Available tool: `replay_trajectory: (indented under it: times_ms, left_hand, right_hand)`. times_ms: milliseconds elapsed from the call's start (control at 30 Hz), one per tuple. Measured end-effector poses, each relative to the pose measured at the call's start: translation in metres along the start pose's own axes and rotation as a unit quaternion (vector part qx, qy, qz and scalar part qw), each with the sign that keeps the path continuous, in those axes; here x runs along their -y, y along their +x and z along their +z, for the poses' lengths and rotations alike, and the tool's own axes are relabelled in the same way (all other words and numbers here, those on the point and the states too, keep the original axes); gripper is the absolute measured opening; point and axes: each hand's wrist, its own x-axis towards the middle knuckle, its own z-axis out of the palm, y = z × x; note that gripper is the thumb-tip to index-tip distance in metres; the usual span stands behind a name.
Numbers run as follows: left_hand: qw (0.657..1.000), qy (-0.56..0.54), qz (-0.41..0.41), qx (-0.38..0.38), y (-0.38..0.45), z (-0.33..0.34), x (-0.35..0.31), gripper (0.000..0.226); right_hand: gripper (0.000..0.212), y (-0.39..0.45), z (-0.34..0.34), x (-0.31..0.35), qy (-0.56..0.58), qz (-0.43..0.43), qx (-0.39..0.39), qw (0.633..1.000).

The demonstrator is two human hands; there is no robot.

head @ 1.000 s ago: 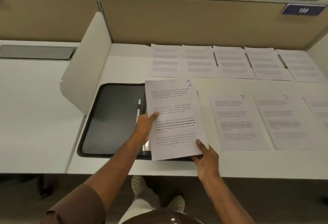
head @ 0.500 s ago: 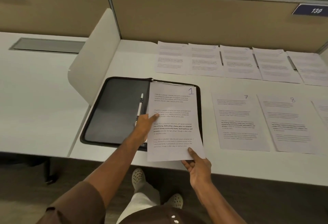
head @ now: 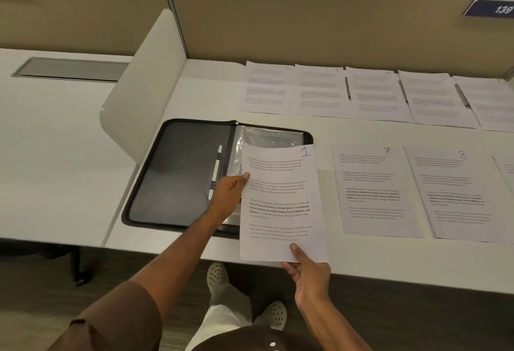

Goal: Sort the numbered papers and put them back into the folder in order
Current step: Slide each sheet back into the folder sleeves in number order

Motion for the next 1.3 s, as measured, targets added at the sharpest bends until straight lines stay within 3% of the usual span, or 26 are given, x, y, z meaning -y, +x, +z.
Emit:
replay_trajectory:
  times_ms: [133, 267, 367, 467, 567, 633, 800, 900, 1133, 1300]
  left_hand:
    - [1.0, 0.018, 0.002, 0.005, 0.007, 0.001, 0.008, 0.019]
    - [0.999, -0.005, -0.006, -0.032, 0.006, 0.001, 0.007, 0.029]
    - [0.991, 0.093, 0.023, -0.091, 0.004, -0.007, 0.019, 0.033]
    - [0.944, 0.294, 0.11, -0.102, -0.001, -0.024, 0.035, 0.024]
    - [0.858, 0.46, 0.23, 0.004, 0.0, -0.039, 0.052, 0.03]
    - [0.808, 0.507, 0.295, 0.058, 0.005, -0.043, 0.063, 0.044]
    - [0.763, 0.518, 0.362, 0.136, 0.01, -0.041, 0.059, 0.058]
    - [0.767, 0.507, 0.357, 0.163, 0.011, -0.038, 0.049, 0.053]
    - [0.864, 0.405, 0.208, 0.214, 0.022, -0.041, 0.031, 0.035]
    - [0.894, 0.351, 0.127, 0.25, 0.027, -0.043, 0.024, 0.023]
  right_hand:
    - [0.037, -0.001, -0.003, -0.002, 0.004, 0.0, -0.01, 1.0]
    - [0.043, -0.004, 0.001, -0.004, 0.013, -0.005, -0.015, 1.0]
    - [0.04, -0.008, 0.007, -0.005, 0.022, -0.005, -0.012, 1.0]
    - [0.038, -0.013, 0.013, -0.004, 0.028, 0.0, -0.01, 1.0]
    - [0.04, -0.022, 0.012, -0.003, 0.026, -0.003, -0.017, 1.0]
    - [0.039, -0.028, 0.006, -0.003, 0.014, -0.01, -0.024, 1.0]
    - [0.036, -0.039, -0.012, -0.004, -0.024, 0.008, -0.045, 0.999]
    - [0.034, -0.043, -0.023, -0.002, -0.039, 0.016, -0.056, 0.998]
    - [0.033, -0.06, -0.046, 0.014, -0.06, 0.062, -0.069, 0.994]
    - [0.035, -0.078, -0.066, 0.037, -0.104, 0.082, -0.051, 0.99]
